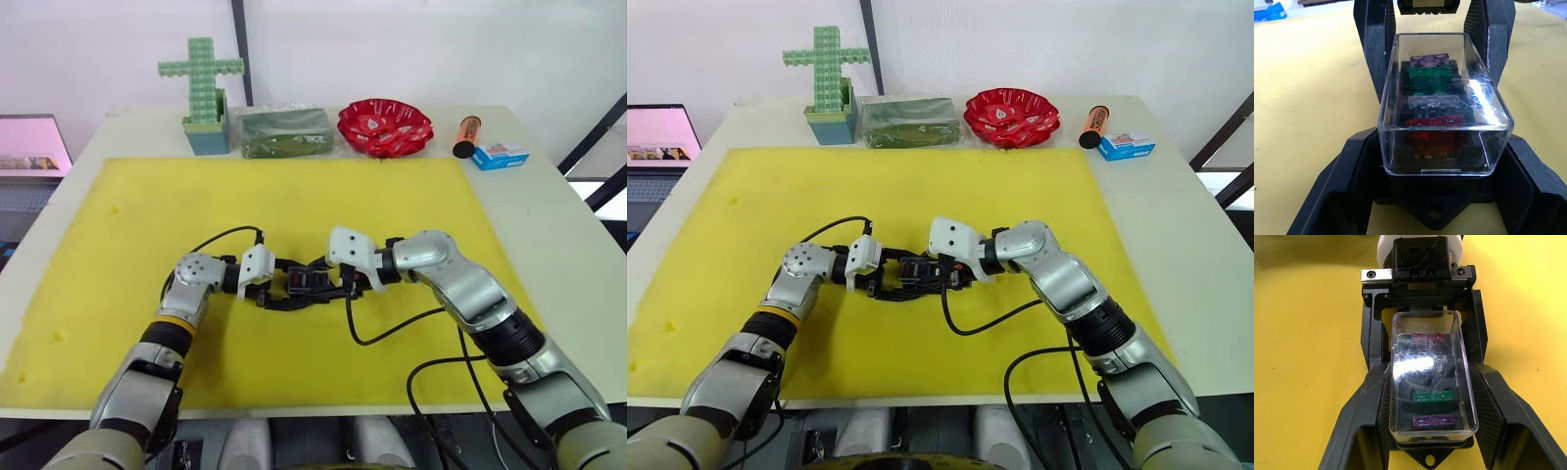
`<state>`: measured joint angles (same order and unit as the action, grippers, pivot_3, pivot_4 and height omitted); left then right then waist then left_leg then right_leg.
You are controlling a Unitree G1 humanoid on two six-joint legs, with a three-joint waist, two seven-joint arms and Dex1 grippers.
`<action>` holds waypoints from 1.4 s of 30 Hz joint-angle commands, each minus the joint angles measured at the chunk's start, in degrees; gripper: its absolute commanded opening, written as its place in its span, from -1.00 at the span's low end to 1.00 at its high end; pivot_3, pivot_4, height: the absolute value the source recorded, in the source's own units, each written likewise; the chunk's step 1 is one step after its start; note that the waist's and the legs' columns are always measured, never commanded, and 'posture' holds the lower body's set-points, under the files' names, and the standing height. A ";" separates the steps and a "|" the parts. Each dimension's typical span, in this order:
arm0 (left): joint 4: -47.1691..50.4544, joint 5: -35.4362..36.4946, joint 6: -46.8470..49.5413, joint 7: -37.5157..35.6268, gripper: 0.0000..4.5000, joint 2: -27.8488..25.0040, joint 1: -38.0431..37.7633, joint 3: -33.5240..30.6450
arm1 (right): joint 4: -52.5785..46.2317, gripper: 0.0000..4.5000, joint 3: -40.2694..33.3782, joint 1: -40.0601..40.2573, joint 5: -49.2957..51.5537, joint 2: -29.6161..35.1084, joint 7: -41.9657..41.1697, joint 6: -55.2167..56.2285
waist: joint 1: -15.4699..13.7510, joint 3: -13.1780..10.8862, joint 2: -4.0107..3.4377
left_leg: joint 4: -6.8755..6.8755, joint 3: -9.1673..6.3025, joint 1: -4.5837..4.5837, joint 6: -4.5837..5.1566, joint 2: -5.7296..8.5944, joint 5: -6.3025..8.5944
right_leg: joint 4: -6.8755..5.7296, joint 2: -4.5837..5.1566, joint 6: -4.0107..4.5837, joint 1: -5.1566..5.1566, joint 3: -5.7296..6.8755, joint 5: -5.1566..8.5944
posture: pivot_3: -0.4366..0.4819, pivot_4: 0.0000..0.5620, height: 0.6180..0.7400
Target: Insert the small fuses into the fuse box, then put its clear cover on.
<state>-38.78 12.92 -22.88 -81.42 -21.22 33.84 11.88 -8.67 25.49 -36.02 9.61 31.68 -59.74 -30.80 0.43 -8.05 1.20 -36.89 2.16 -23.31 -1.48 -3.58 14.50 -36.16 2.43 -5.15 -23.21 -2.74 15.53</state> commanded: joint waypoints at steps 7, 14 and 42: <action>1.44 0.12 0.54 -0.09 0.25 0.60 -1.03 -0.69 | -0.31 0.70 -1.83 -0.43 0.00 -0.19 0.15 -0.84 | 0.04 0.00 0.00 | -0.01 -0.01 -0.01 0.00 0.00 0.00 | 0.00 0.00 0.00 -0.01 0.01 0.00 | -0.05 -0.47 1.00; 0.68 0.01 0.43 -0.23 0.25 0.71 -0.85 -0.81 | -1.34 0.98 -4.87 0.31 1.12 2.00 -0.74 0.06 | -0.01 0.00 0.00 | -0.01 -0.01 -0.02 0.00 0.00 0.00 | 0.00 0.00 0.00 -0.01 0.01 0.00 | -0.05 -0.47 1.00; 0.04 -0.06 1.78 -0.24 0.25 1.92 -0.31 -1.51 | 9.97 -0.99 -3.15 6.37 4.19 -3.37 -3.28 11.10 | -0.59 0.03 0.03 | -0.10 -0.09 -0.02 0.02 0.01 0.01 | 0.02 0.00 0.00 0.10 0.07 0.00 | -0.05 -0.47 1.00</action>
<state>-39.14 12.67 -21.50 -81.45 -19.64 33.87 10.41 -2.40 18.94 -30.96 18.34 27.13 -60.77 -24.10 -0.16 -8.01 1.24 -37.00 2.09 -23.33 -1.45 -3.53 14.51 -36.13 2.45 -5.15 -23.10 -2.68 15.53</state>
